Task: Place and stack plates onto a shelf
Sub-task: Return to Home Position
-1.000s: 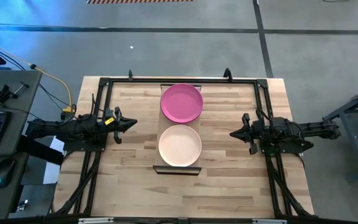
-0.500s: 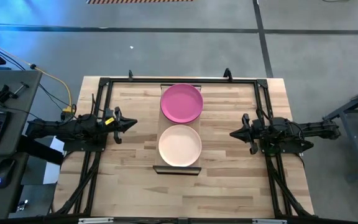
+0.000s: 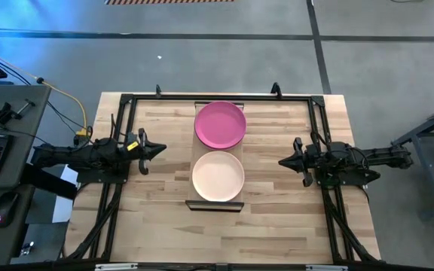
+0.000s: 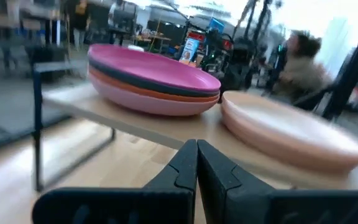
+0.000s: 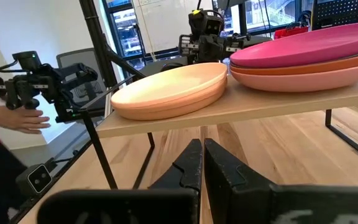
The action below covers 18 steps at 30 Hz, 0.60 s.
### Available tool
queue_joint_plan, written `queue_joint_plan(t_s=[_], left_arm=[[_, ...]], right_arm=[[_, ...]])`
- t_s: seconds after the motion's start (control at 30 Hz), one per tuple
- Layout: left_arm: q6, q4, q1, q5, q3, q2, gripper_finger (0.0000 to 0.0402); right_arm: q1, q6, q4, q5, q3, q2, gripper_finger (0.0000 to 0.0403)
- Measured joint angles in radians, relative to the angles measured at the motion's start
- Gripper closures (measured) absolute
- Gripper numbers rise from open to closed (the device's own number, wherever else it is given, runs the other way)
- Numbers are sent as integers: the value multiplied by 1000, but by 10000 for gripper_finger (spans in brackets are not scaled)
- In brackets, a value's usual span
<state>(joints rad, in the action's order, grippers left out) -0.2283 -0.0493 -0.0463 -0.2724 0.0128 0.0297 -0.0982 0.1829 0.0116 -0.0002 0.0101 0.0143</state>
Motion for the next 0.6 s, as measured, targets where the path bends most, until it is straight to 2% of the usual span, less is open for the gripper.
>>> queue_joint_plan(t_s=[0.07, 0.2, 0.47, 0.6], left_arm=[[111, 2, -1, 21, 0, 1, 401], [274, 31, -2, 189, 0, 38, 401], [131, 35, -2, 220, 0, 131, 401], [124, 33, -2, 221, 0, 135, 401]], right_arm=[[0, 0, 0, 0, 0, 0, 402], [0, 0, 0, 0, 0, 0, 402], [0, 0, 0, 0, 0, 0, 402], [0, 0, 0, 0, 0, 0, 402]])
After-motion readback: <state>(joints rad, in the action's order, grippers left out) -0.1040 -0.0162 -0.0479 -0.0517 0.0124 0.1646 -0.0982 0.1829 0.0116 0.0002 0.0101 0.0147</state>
